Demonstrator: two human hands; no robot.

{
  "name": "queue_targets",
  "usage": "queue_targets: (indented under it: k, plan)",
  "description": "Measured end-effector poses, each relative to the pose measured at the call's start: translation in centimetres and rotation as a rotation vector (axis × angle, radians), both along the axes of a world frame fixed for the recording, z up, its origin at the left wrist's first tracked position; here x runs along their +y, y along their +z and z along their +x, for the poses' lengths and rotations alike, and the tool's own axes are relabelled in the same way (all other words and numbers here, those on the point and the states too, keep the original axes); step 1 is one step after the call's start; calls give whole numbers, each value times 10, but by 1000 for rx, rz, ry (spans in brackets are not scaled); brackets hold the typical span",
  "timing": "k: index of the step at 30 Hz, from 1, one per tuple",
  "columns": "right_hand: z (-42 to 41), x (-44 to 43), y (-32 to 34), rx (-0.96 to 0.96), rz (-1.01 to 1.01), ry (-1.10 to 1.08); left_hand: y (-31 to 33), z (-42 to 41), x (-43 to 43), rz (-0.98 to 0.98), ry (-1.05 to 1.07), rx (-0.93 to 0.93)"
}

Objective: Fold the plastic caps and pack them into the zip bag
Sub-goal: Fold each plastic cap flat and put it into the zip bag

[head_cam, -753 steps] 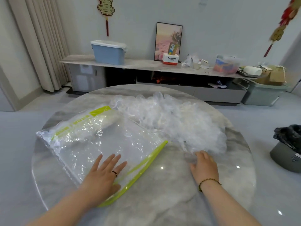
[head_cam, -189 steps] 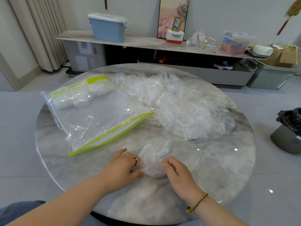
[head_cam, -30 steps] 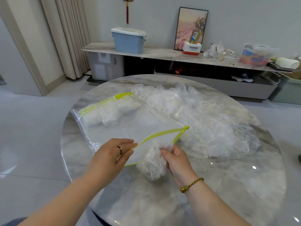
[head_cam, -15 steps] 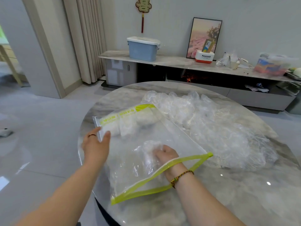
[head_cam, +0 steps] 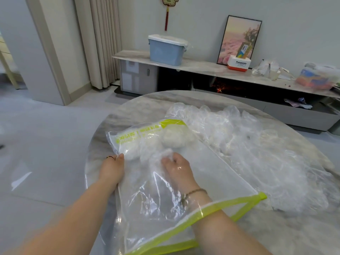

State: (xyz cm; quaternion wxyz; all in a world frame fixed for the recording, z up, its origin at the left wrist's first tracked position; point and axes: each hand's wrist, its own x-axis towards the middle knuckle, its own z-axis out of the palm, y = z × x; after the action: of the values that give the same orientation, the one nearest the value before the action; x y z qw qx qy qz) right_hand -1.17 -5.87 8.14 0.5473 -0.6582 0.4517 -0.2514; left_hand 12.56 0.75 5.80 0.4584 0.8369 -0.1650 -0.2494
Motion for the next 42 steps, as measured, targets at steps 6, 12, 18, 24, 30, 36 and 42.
queue_targets:
  k: [6, 12, 18, 24, 30, 36, 42]
  plan:
    - [66, -23, -10, -81, -73, -127, -9, 7, 0, -16, -77, -41]
    - [107, -50, -13, -1, -241, -112, -15, 14, 1, -84, -135, -16]
    - [122, -66, -19, 300, -453, -84, -23, 20, -1, -139, -118, 45]
    - [107, -59, -24, 354, -764, 87, -27, 21, -2, -148, -58, 104]
    - [85, -48, -48, 227, -1143, 77, -25, 20, -2, -157, -35, 117]
    - [52, -23, -57, 374, -1184, 236, -25, 19, -5, -161, -16, 101]
    - [64, -46, -45, 708, -1030, 487, -25, 16, -4, -200, 48, 95]
